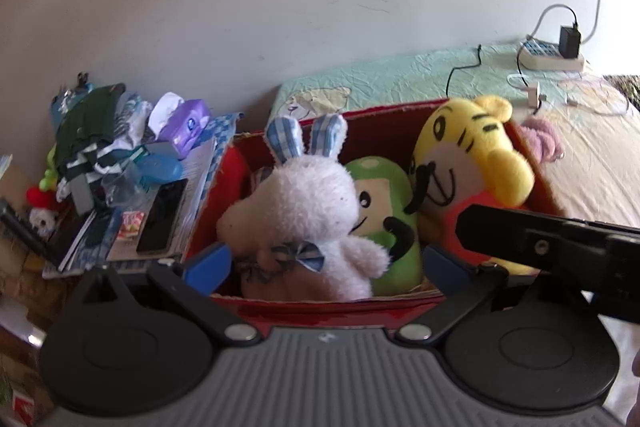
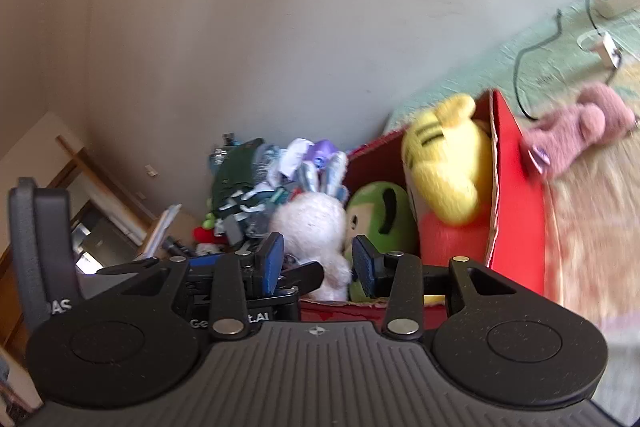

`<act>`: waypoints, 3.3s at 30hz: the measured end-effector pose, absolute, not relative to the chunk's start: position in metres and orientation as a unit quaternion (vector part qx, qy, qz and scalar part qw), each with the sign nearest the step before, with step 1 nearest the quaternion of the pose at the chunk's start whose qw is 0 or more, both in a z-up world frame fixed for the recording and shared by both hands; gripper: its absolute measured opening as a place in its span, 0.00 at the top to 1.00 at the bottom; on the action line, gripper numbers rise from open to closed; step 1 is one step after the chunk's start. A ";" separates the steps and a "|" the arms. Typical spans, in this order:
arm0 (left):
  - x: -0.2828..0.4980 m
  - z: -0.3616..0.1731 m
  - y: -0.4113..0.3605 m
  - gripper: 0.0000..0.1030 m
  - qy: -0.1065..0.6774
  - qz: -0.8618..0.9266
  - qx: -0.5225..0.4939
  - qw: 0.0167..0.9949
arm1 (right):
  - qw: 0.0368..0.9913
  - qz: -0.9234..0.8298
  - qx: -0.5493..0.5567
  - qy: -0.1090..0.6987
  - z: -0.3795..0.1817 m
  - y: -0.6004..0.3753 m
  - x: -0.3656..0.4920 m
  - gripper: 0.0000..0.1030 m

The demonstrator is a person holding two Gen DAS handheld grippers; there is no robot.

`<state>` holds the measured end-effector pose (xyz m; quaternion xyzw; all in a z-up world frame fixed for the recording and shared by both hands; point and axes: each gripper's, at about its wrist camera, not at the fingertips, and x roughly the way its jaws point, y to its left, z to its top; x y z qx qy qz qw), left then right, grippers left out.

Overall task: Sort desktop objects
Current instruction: 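Open the right gripper and withdraw it from the white bunny, then move the right gripper to the pink teddy bear on the bed, then close the right gripper on the pink teddy bear and lift it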

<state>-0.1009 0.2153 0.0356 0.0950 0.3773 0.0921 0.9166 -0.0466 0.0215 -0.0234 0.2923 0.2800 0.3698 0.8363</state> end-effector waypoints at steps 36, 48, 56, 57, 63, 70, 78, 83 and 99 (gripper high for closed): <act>-0.078 0.020 0.018 0.01 0.400 0.004 0.099 0.911 | 0.800 0.284 0.397 0.349 -0.079 -0.179 -0.025 0.57; -0.069 -0.022 0.004 0.01 0.384 -0.086 0.090 0.915 | 0.768 0.271 0.421 0.400 -0.103 -0.188 0.014 0.50; -0.071 -0.036 0.018 0.01 0.382 -0.125 0.077 0.913 | 0.710 0.295 0.467 0.436 -0.117 -0.168 0.083 0.42; -0.073 -0.036 0.019 0.01 0.380 -0.131 0.079 0.912 | 0.704 0.295 0.472 0.441 -0.120 -0.164 0.090 0.42; -0.074 -0.047 0.017 0.06 0.386 -0.137 0.091 0.907 | 0.679 0.303 0.463 0.483 -0.137 -0.131 0.126 0.37; -0.075 -0.052 0.014 0.01 0.390 -0.159 0.104 0.901 | 0.657 0.304 0.476 0.500 -0.151 -0.110 0.150 0.36; -0.069 -0.052 0.020 0.01 0.397 -0.166 0.094 0.898 | 0.641 0.320 0.478 0.507 -0.160 -0.102 0.150 0.70; -0.068 -0.046 0.024 0.01 0.394 -0.177 0.073 0.899 | 0.681 0.318 0.440 0.491 -0.147 -0.133 0.136 0.71; -0.022 -0.054 0.018 0.05 0.418 -0.225 -0.028 0.879 | 0.723 0.275 0.347 0.531 -0.145 -0.241 0.023 0.68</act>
